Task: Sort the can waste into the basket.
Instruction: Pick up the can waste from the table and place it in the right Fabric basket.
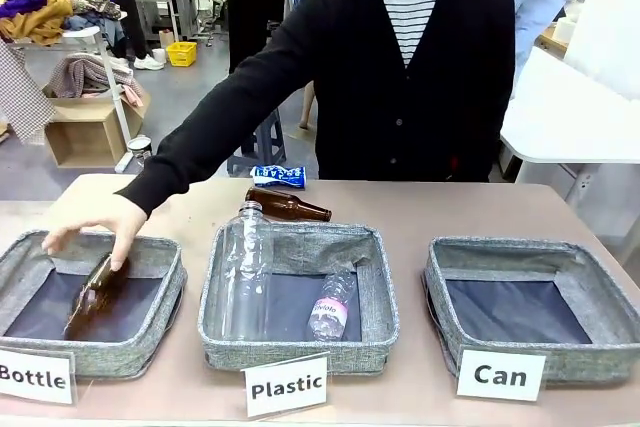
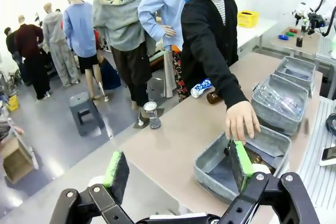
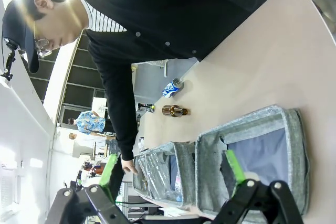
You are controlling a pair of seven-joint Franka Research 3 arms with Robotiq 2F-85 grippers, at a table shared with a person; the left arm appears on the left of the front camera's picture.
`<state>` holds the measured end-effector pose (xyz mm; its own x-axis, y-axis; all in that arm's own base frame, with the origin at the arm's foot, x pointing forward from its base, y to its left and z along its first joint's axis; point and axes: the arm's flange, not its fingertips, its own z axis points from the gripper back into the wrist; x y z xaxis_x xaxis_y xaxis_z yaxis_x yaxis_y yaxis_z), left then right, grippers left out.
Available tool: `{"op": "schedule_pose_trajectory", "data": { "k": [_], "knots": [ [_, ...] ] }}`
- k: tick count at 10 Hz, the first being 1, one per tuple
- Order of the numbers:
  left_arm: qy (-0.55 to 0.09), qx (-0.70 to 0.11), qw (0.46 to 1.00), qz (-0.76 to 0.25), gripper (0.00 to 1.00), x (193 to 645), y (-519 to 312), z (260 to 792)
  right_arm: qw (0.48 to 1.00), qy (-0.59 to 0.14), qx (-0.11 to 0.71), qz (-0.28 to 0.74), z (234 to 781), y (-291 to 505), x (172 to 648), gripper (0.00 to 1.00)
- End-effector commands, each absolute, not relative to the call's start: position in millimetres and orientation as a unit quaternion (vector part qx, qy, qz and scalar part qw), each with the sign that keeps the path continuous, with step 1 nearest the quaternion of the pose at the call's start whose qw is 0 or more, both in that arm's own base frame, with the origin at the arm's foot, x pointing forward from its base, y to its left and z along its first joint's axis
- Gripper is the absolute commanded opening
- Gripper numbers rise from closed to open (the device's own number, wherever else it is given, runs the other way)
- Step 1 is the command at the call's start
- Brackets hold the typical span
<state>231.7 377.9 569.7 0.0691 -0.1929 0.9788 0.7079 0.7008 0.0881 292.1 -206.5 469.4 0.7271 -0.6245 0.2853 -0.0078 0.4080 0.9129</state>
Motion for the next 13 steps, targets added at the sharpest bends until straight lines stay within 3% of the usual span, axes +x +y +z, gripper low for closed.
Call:
{"op": "schedule_pose_trajectory", "data": {
  "k": [1, 4, 7, 13],
  "knots": [
    [-0.608, -0.205, 0.691, -0.333, 1.0, 235, 370, 572, 0.771, -0.329, 0.512, -0.187, 470, -207, 295, 1.0],
    [-0.607, -0.193, 0.687, -0.349, 1.0, 242, 337, 573, 0.771, -0.329, 0.512, -0.187, 470, -207, 295, 1.0],
    [-0.581, -0.152, 0.684, -0.415, 1.0, 292, 229, 570, 0.771, -0.329, 0.512, -0.187, 470, -207, 295, 1.0],
    [-0.398, -0.1, 0.639, -0.651, 1.0, 415, -12, 577, 0.771, -0.329, 0.512, -0.187, 470, -207, 295, 1.0]
  ]
}}
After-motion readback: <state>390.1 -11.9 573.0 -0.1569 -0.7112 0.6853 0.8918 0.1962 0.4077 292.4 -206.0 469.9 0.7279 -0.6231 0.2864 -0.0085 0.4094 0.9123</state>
